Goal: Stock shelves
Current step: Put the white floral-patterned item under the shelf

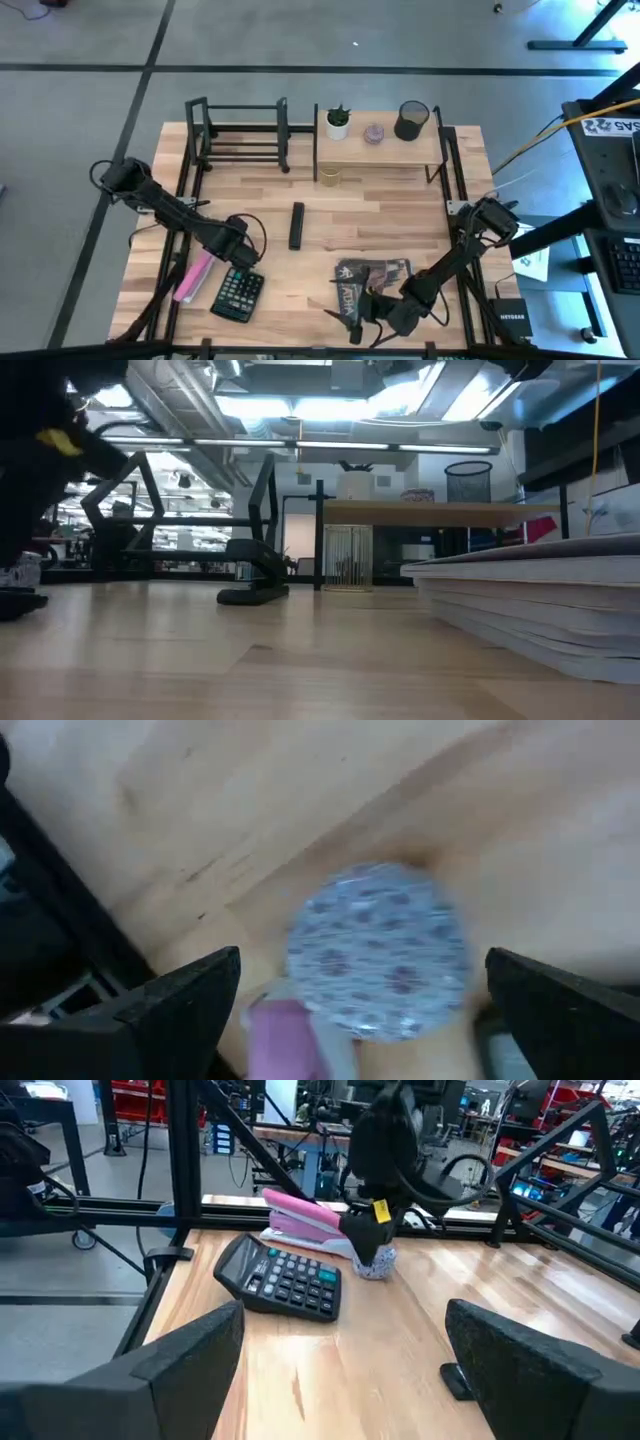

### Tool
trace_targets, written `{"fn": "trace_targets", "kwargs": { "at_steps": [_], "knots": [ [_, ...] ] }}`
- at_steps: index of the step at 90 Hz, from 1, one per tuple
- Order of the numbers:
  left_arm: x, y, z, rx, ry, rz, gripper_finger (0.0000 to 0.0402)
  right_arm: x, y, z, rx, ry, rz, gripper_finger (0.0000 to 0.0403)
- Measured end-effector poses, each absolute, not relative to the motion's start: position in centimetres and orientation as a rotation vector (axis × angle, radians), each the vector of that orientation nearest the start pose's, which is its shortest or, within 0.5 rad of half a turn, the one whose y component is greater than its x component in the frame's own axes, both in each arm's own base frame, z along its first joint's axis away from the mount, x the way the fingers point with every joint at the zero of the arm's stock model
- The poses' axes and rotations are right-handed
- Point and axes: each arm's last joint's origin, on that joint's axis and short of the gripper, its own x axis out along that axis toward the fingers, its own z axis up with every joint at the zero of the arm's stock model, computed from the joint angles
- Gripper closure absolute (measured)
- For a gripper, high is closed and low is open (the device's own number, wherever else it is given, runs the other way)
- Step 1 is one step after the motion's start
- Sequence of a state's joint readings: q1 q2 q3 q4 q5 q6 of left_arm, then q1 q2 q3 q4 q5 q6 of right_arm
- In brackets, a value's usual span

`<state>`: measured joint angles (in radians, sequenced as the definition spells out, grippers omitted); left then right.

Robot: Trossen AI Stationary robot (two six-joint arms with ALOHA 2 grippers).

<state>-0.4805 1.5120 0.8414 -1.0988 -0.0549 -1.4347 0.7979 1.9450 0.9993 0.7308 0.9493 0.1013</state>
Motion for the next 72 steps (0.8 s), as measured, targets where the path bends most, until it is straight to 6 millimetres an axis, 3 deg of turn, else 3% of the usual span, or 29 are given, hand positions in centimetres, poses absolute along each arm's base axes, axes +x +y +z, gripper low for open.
{"fn": "trace_targets", "kwargs": {
  "at_steps": [20, 44, 54, 72],
  "knots": [
    [19.4, -8.8, 14.8, -0.636, 1.475, 0.844, 0.0011, 29.0, 26.4, 16.6, -0.063, 0.132, -0.158, 0.0072],
    [20.1, -7.9, 14.5, -0.689, 1.449, 0.824, 0.0096, 29.0, 26.4, 16.6, -0.064, 0.132, -0.158, 0.0072],
    [20.4, -7.7, 14.7, -0.698, 1.439, 0.828, 0.0127, 29.0, 26.4, 16.6, -0.063, 0.132, -0.158, 0.0072],
    [22.3, -8.1, 16.7, -0.711, 1.379, 0.746, 0.0128, 28.1, 26.7, 17.1, -0.114, 0.131, -0.226, 0.0072]
  ]
}}
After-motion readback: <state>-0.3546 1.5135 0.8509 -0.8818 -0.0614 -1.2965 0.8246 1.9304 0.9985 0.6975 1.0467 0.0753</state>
